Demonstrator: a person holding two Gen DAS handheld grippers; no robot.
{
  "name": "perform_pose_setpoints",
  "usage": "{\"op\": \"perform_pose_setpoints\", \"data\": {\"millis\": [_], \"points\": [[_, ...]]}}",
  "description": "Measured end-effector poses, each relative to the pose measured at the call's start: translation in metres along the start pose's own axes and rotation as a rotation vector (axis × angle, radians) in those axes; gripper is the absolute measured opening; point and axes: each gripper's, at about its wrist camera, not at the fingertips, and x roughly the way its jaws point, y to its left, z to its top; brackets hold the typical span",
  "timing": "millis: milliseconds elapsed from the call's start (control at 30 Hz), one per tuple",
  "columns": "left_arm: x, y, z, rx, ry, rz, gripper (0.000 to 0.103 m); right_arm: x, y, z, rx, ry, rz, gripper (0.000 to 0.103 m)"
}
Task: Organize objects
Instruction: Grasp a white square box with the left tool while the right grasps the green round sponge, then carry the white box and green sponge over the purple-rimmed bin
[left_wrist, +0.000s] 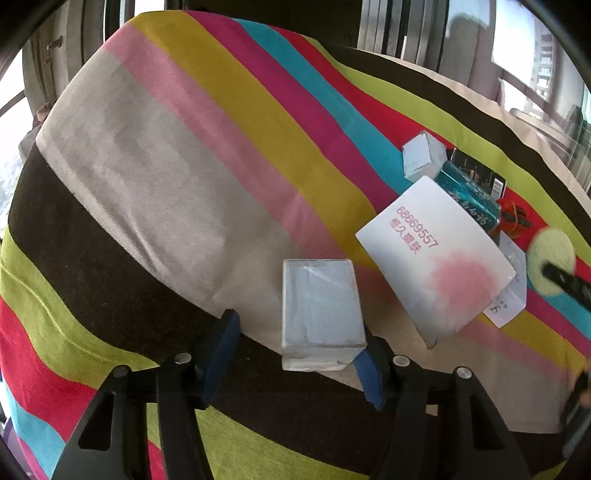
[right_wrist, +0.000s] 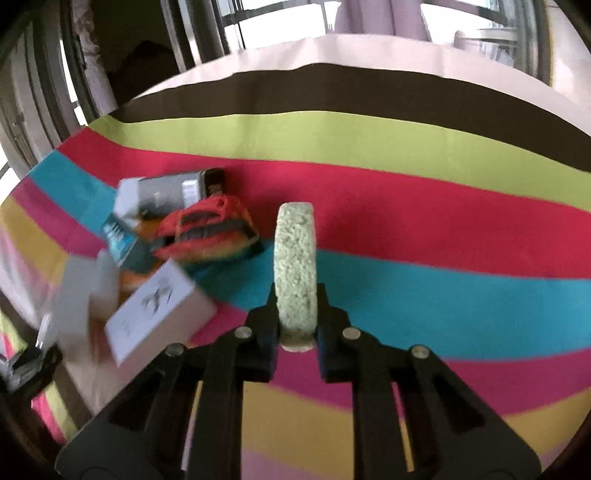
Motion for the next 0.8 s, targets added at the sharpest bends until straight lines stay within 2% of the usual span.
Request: {"op": "perform_pose_setpoints", "data": {"millis": [200,267,433,600,667,733,800], "points": [[0.0,-0.002,-0.006,-0.024,-0.008,0.001,0.044,-0.042,-0.006,-0.043,0.011,0.021,0.065,0.019],[-0.002,0.002,-0.008,-0.036,-0.012,-0.006,0.036,-0.058,-0.004,-0.056,0.018,0.024,0.077,0.019],[-0.005,0.011,-0.01,-0.063,-0.018,-0.036,0.036,-0.086,0.006,-0.086,0.033,0.022,0.099,0.019],[-0.01,0.016,-0.013,-0.068,-0.019,-0.053,0.036,-0.102,0.019,-0.097,0.007,0.042,0.122,0.019],[-0.009,0.008,-0.015,-0.06,-0.018,-0.064,0.036,-0.105,0.029,-0.103,-0.01,0.051,0.125,0.019],[0.004,-0.002,0.001,-0.058,-0.018,-0.066,0.036,-0.114,0.032,-0.11,-0.018,0.056,0.129,0.019],[-0.004,-0.005,-0.004,-0.031,-0.031,-0.054,0.036,-0.123,0.038,-0.116,-0.028,0.061,0.133,0.019]]}}
